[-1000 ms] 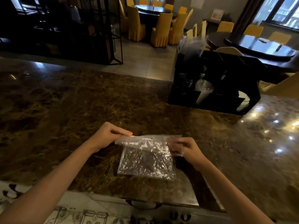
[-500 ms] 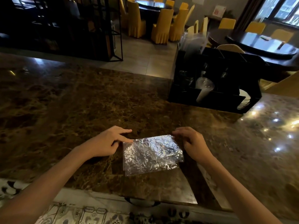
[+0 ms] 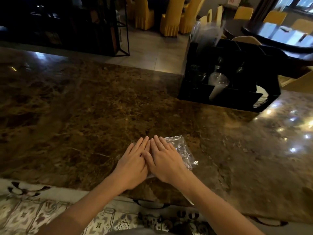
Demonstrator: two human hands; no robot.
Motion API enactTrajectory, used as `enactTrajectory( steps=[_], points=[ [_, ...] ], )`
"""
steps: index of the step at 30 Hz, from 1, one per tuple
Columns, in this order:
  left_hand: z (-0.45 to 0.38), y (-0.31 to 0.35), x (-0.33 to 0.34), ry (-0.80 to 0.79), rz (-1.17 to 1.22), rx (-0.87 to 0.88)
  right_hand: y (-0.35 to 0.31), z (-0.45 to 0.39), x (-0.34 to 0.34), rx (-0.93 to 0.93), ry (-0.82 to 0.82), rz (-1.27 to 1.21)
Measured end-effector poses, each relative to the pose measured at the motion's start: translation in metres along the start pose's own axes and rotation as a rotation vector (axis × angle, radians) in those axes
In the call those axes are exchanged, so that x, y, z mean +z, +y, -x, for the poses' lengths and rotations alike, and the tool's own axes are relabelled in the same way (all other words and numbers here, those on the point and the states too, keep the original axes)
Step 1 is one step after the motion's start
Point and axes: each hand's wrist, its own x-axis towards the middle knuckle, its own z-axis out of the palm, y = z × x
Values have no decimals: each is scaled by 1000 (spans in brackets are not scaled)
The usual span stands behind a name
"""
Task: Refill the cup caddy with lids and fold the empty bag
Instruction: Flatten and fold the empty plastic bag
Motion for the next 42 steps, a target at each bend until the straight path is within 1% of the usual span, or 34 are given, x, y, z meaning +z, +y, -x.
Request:
enactTrajectory(
  steps=[4, 11, 21, 29, 34, 39, 40, 42],
  points=[
    [5, 3, 14, 114, 6, -44, 8, 9, 21, 20, 141, 16],
    [6, 2, 15, 151, 25, -28, 27, 18, 35, 118, 306, 24],
    [4, 0, 18, 170, 22, -4, 47, 21, 40, 224, 359, -75],
    [5, -2, 14, 103, 18, 0, 64, 29, 37, 305, 401, -94],
    [0, -1, -6, 105, -83, -46, 79, 51, 26, 334, 375, -193],
    [-20, 5, -23, 148, -70, -135, 68, 95, 8, 485, 507, -270],
    [-21, 7, -22, 152, -56, -146, 63, 103, 6, 497, 487, -296],
    [-23, 12, -20, 165, 26, -172, 53, 114, 5, 491, 397, -413]
  ],
)
